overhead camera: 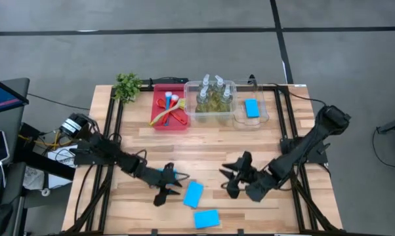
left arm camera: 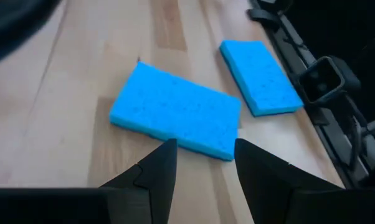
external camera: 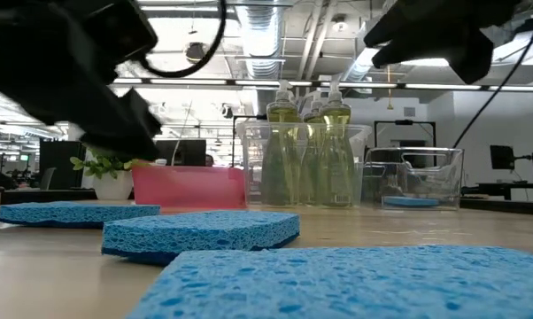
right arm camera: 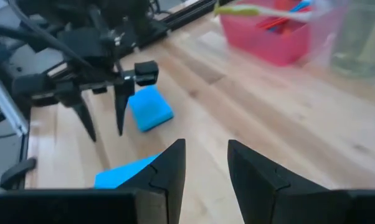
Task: Pick & Place Kitchen Sink Supplies
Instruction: Put the blue dishwashing sponge into the transparent bin
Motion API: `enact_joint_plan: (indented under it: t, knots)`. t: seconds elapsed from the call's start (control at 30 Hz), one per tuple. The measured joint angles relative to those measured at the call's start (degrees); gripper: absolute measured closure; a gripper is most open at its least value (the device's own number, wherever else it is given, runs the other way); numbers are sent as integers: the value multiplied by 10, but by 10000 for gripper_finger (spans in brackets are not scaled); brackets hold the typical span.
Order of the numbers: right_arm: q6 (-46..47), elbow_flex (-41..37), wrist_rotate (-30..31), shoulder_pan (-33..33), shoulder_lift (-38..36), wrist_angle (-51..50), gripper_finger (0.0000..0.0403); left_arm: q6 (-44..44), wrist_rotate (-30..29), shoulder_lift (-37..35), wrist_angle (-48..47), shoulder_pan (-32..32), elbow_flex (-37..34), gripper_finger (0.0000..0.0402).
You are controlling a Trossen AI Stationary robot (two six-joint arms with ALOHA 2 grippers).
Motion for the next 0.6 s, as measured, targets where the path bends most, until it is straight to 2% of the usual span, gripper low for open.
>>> enact_joint_plan:
  t: [0.13, 0.27, 0.43, 0.6]
  knots:
    - [6, 0, 0, 14, 42, 52, 290, -43, -52, 21, -1, -38, 14, 239]
    - [6, 0, -14, 16, 83, 101, 290, -45, -60, 42, 0, -55, 43, 239]
    - [-8, 9, -121, 15, 143, 139, 290, -40, -61, 66, 0, -56, 72, 239]
    - [-73, 76, -191, 30, 211, 144, 304, -55, -61, 73, 0, -58, 80, 239]
